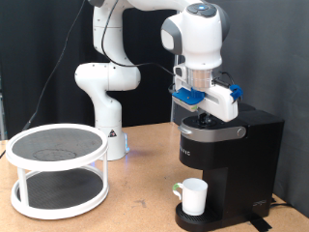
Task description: Make a cup of coffee with the keurig machine
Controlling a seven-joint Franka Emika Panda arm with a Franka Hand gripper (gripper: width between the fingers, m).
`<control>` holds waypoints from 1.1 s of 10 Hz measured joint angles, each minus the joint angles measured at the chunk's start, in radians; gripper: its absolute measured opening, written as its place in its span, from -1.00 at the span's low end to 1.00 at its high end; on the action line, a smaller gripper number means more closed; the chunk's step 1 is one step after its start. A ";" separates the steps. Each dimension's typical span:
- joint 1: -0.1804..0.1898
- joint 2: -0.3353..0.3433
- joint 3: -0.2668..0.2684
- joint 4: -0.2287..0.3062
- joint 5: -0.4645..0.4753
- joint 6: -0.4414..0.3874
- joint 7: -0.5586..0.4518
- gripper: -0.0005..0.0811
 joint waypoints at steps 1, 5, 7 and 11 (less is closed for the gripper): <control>0.000 0.000 0.003 0.001 -0.001 -0.006 0.000 -0.99; 0.002 0.000 0.011 0.002 0.004 -0.013 0.000 -0.99; 0.001 -0.004 0.011 -0.004 0.036 -0.009 -0.014 -0.99; 0.000 -0.026 0.009 -0.041 0.142 0.014 -0.096 -0.99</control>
